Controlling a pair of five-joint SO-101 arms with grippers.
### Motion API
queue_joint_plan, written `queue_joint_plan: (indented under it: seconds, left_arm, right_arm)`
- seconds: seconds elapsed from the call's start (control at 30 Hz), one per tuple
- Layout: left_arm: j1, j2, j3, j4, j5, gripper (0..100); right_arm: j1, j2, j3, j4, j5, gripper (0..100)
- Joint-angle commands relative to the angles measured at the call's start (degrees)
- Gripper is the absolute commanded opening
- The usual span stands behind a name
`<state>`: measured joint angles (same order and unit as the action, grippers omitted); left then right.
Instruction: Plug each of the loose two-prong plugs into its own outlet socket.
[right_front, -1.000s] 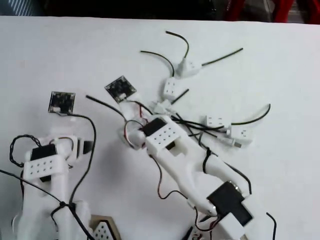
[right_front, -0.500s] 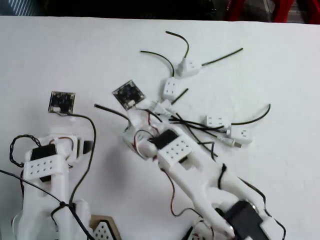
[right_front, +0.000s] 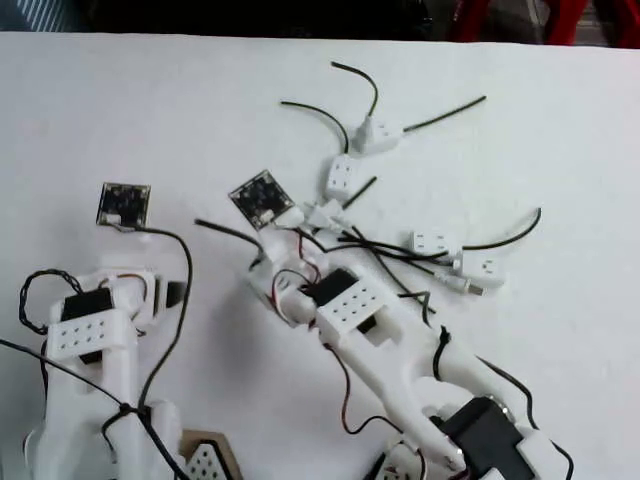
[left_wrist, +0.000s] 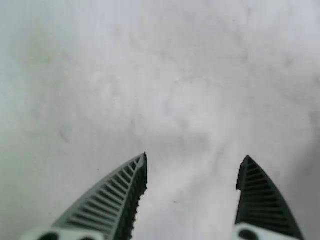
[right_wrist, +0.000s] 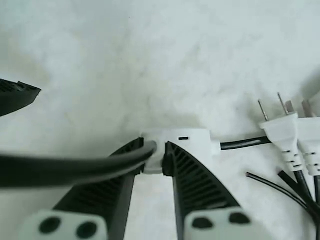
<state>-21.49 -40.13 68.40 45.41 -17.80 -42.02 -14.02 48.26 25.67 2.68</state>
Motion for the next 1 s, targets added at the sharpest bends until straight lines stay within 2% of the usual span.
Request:
queue_joint_plan:
  seconds: [0.0, 0.23, 0.47, 0.87, 0.97]
  left_arm:
    - [-0.31, -1.63, 0.09, -1.05, 0.26, 29]
    - [-0.31, -1.63, 0.09, -1.05, 0.26, 29]
    - [-0.31, -1.63, 0.09, -1.05, 0.26, 29]
    - [-0.31, -1.63, 0.09, -0.97, 0.26, 29]
    - [-0.31, -1.63, 0.09, -0.97, 0.26, 29]
  right_arm:
    - [0.48, -0.31, -0.35, -0.66, -0.35, 1.7]
    - [0.4, -0.31, 0.79, -1.01, -0.35, 1.7]
    - [0.4, -0.31, 3.16, -6.9, 0.18, 1.6]
    - [-3.03, 1.54, 3.34, -2.51, 0.26, 1.6]
    - [-2.77, 4.26, 2.9, -2.86, 4.4, 1.6]
